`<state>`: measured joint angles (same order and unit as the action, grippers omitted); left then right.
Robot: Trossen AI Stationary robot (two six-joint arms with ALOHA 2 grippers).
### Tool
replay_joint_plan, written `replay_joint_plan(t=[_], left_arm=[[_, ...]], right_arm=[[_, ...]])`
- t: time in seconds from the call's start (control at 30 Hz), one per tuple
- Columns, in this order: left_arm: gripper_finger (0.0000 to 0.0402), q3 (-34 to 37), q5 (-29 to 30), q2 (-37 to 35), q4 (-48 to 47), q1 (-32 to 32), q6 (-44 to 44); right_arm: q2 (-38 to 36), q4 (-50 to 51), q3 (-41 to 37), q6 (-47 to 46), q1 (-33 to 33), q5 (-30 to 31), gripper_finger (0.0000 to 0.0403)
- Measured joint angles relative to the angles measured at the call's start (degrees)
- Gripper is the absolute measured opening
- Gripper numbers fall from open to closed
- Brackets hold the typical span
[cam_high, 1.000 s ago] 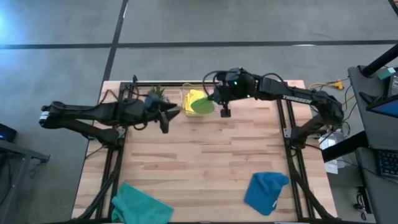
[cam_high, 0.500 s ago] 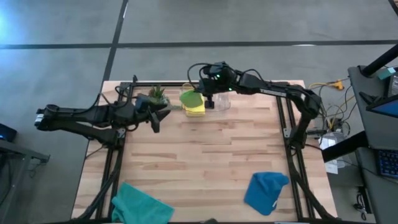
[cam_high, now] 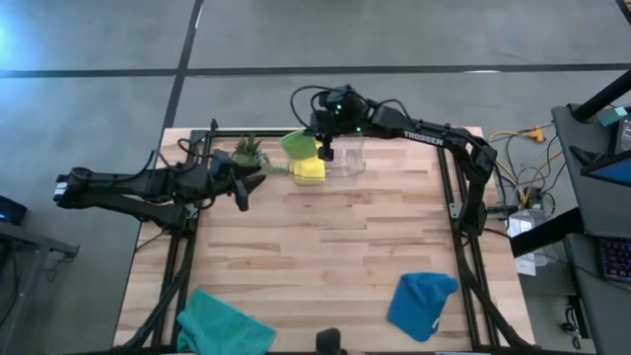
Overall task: Fold microfiber towels
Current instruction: Put the green microfiber towel in the transparent bin
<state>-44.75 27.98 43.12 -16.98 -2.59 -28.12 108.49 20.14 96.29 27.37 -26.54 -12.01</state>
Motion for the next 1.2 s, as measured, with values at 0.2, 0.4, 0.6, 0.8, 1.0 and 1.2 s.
replay_joint_plan(t=[0.2, 0.4, 0.6, 0.8, 1.0, 1.2], left_arm=[[0.0161, 0.0, 0.0, 1.6, 0.0, 0.0, 0.0], [0.0161, 0.0, -0.3, 2.3, 1.2, 0.0, 0.0], [0.0161, 0.0, -0.4, 2.1, 2.0, 0.0, 0.0], [0.0161, 0.0, -0.4, 2.3, 1.9, 0.0, -0.1], [0.0161, 0.0, -0.4, 2.8, 1.9, 0.0, 0.0], [0.0161, 0.0, -0.5, 5.0, 3.3, 0.0, -0.1]], right_arm=[[2.5, -3.1, -0.3, 2.0, -1.4, 1.3, 0.0008], [6.7, -3.5, 1.4, 4.6, -1.9, 1.4, 0.0008], [7.6, -0.4, -0.4, 4.6, -0.8, -0.5, 0.0008], [5.5, -0.5, -0.4, 3.2, -0.9, -0.5, 0.0008], [2.0, -1.5, -0.3, 5.5, -1.3, 0.2, 0.0008], [1.4, -6.7, -0.3, 8.6, -2.7, 4.1, 0.0008]])
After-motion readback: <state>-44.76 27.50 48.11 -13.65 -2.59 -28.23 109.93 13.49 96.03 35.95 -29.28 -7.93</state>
